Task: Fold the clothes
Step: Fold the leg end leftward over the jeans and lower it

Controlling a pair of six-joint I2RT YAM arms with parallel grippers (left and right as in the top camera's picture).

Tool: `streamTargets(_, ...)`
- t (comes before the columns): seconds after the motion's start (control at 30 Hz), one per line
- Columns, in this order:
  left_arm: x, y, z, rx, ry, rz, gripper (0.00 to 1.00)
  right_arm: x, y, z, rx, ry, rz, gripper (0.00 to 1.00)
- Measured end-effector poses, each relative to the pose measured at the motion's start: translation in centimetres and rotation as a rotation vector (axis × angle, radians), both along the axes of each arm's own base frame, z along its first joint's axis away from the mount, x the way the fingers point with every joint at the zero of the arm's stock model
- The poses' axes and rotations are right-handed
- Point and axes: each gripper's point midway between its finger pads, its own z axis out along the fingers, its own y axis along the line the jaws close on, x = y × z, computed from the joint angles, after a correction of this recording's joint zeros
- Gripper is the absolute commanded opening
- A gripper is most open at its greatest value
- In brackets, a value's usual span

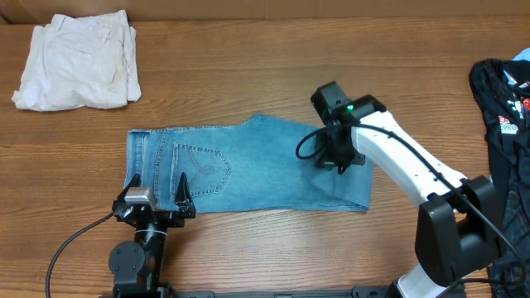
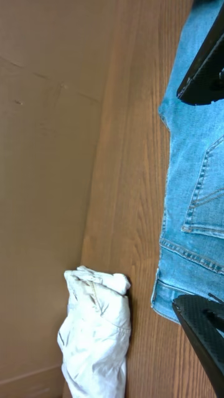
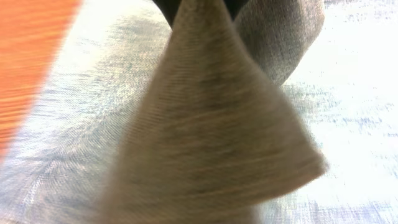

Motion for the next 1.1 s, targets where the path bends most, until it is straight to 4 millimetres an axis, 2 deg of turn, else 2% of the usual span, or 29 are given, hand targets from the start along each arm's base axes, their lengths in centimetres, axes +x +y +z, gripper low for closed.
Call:
streamTargets(0.1,0.0,0.0,0.0,0.0,0.0,0.0,1.0,0.0,-1.9,1.3,-0.107,-0.01,-0.029,0.04)
streamTargets(0.27,0.0,0.0,0.0,0.0,0.0,0.0,1.0,-1.1,-4.9,2.1,-0.27,0.018,-0.041,0.04)
streamTargets(0.47,0.0,0.0,0.0,0.0,0.0,0.0,1.0,-2.0,-7.5,3.2,-0.414,0.032,-0.046,0.04)
streamTargets(0.7,0.0,0.0,0.0,0.0,0.0,0.0,1.0,-2.2,-9.4,4.4,-0.537,0.016,-0.054,0.04)
streamTargets(0.9,0.0,0.0,0.0,0.0,0.0,0.0,1.0,-2.1,-9.1,4.2,-0.515,0.011,-0.069,0.04)
streamTargets(1.1,0.0,0.0,0.0,0.0,0.0,0.0,1.0,-0.2,-5.4,2.3,-0.308,-0.036,-0.07,0.04)
